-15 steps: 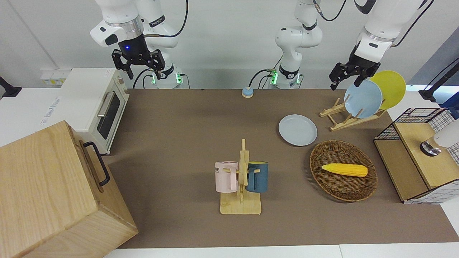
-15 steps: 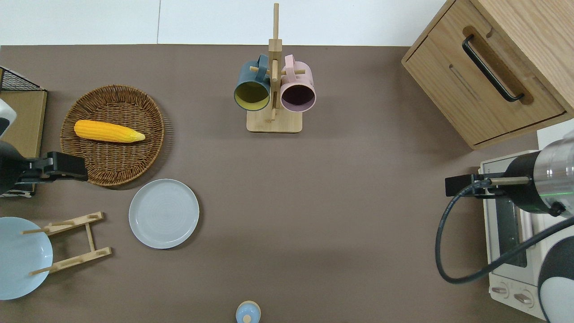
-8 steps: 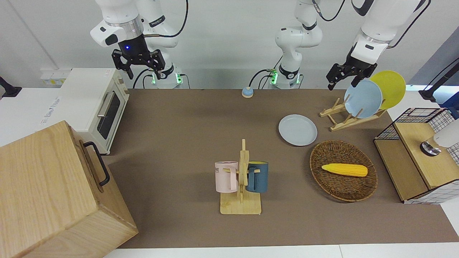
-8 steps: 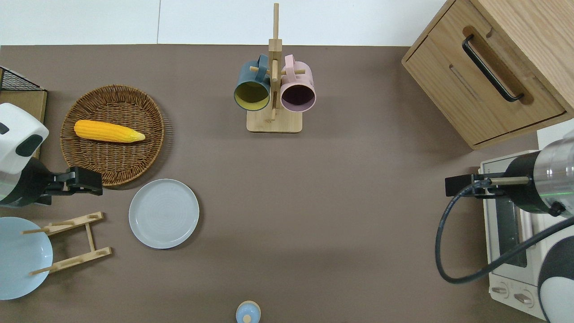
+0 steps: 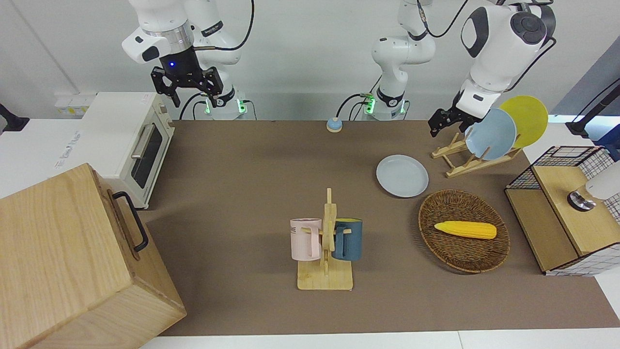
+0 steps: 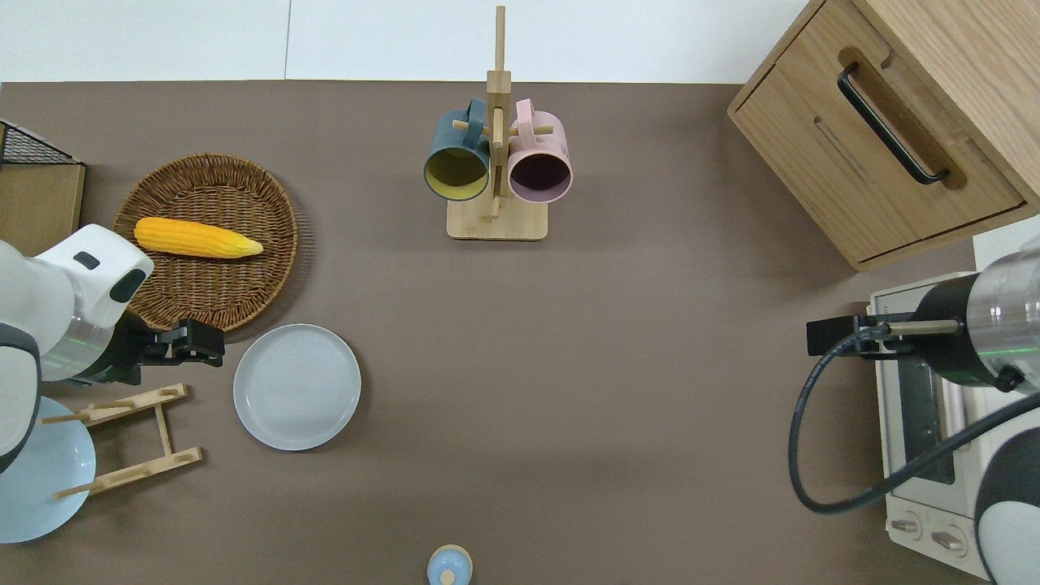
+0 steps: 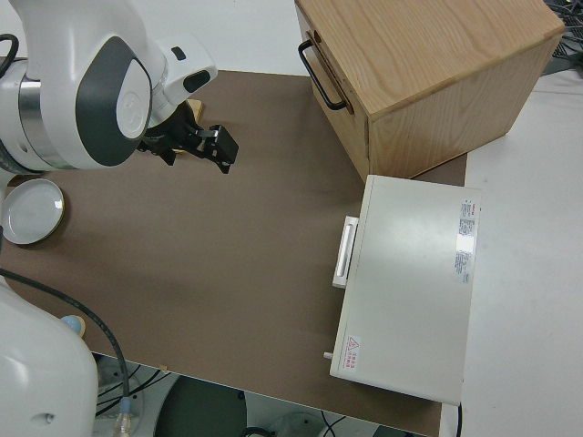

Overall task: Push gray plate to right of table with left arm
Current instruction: 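Move the left gripper down beside the gray plate's edge nearest the robot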

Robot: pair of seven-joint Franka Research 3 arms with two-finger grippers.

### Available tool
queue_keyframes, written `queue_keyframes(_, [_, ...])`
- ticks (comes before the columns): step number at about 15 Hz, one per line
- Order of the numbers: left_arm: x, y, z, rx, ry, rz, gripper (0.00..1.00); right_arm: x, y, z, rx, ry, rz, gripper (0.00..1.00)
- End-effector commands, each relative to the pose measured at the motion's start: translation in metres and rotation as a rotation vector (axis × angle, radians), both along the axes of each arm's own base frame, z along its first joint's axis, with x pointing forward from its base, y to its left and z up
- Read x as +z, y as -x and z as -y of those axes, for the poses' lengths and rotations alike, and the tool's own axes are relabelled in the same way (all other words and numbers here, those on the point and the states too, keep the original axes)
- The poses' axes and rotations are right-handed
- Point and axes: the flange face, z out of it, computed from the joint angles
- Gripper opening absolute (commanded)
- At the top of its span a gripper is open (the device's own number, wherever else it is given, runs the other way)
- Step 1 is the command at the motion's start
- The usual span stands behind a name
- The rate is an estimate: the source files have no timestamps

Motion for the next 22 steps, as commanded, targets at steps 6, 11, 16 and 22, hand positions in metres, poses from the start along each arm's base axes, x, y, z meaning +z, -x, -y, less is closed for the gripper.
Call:
queue_keyframes(6, [-0.078,0.029,-0.017,0.048,-0.008,-0.01,0.98,0.0,0.008,0.0,-0.022,-0.009,-0.003,0.996])
queue_keyframes(11, [-0.14,0.059,-0.041,0.119,0.05,0.023,0.96,0.0,0.008,0.0,-0.021,-0.009,-0.003,0.996])
queue_keyframes(16, [-0.185,0.083,-0.05,0.153,0.107,0.056,0.94,0.0,0.008,0.0,-0.021,-0.009,-0.003,0.996])
queue_keyframes(22, [-0.205,0.087,-0.048,0.164,0.105,0.074,0.81,0.0,0.008,0.0,-0.021,-0.009,-0.003,0.996])
